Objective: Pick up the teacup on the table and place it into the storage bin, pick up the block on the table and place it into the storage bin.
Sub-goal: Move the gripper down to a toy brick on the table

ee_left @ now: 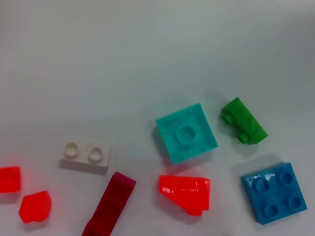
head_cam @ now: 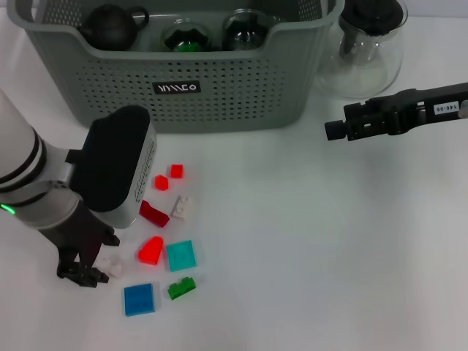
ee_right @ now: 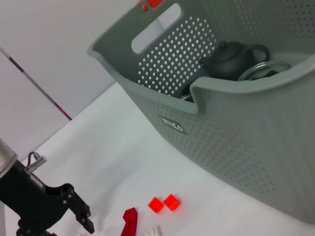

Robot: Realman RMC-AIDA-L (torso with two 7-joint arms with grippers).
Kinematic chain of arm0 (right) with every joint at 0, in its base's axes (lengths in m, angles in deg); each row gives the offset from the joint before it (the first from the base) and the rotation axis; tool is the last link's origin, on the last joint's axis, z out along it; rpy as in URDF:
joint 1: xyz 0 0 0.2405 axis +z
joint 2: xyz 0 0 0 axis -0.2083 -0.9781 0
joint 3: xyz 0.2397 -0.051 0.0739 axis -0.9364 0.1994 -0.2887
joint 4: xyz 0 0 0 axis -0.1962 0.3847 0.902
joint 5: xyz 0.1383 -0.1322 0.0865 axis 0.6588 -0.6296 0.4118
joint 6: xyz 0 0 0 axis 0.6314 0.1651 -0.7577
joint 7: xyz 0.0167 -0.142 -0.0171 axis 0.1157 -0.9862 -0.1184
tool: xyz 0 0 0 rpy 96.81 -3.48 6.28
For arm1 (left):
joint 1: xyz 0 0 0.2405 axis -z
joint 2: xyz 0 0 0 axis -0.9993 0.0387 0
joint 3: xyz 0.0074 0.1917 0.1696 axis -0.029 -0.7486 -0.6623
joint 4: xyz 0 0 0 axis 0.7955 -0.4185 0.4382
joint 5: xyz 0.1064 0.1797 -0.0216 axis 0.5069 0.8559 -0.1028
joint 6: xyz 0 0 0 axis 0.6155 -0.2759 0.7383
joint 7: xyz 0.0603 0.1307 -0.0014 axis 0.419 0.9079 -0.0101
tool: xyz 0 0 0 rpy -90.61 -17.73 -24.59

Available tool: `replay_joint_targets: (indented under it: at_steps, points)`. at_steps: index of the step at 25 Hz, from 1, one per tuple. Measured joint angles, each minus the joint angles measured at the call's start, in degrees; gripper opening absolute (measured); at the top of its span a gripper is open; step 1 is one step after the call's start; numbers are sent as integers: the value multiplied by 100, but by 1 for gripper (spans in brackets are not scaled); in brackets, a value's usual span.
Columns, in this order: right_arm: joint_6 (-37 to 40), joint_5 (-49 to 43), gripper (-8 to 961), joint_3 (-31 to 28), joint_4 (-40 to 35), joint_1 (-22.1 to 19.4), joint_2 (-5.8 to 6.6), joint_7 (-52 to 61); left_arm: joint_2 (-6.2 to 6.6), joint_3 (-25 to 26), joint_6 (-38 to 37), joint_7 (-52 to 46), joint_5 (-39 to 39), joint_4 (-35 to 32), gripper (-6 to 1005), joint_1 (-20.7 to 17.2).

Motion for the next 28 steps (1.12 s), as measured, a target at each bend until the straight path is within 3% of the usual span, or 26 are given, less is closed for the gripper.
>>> replay_joint_targets:
  at_steps: [28]
  points:
    - [-36, 0, 941, -56, 0, -17, 10, -35, 0, -111, 327, -15, -77, 191, 420, -132]
